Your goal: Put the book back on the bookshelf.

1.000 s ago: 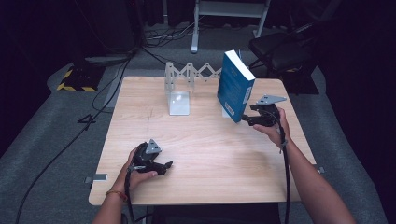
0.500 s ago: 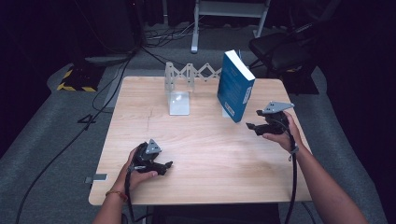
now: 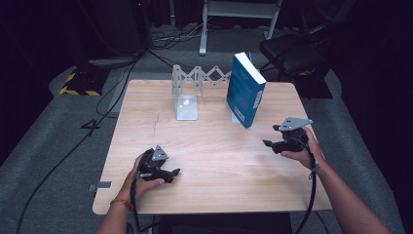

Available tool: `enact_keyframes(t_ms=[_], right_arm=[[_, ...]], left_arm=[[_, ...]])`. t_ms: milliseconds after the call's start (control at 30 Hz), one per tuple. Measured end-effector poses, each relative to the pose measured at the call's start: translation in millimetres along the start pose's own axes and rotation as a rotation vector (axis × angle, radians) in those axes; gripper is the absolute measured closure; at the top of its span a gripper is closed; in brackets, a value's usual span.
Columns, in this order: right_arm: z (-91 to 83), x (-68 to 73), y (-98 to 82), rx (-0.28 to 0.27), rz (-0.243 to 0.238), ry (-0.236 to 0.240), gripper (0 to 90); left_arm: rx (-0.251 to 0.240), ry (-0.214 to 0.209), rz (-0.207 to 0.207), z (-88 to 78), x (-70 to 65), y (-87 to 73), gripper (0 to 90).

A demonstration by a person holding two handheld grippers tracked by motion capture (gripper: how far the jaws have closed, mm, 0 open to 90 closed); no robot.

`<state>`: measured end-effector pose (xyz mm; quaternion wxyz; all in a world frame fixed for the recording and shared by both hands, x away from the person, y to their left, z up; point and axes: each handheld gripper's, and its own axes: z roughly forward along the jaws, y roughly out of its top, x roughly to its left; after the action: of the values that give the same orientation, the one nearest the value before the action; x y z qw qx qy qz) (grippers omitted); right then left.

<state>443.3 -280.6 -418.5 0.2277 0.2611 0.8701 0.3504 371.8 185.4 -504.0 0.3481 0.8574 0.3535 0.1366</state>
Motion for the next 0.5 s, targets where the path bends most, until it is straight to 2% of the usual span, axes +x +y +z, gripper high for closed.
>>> enact_keyframes(t_ms=[500], right_arm=[[-12.0, 3.0, -40.0, 0.032, 0.011, -0.008, 28.5]], left_arm=[[0.000, -0.001, 0.000, 0.0, 0.0, 0.0, 17.6]])
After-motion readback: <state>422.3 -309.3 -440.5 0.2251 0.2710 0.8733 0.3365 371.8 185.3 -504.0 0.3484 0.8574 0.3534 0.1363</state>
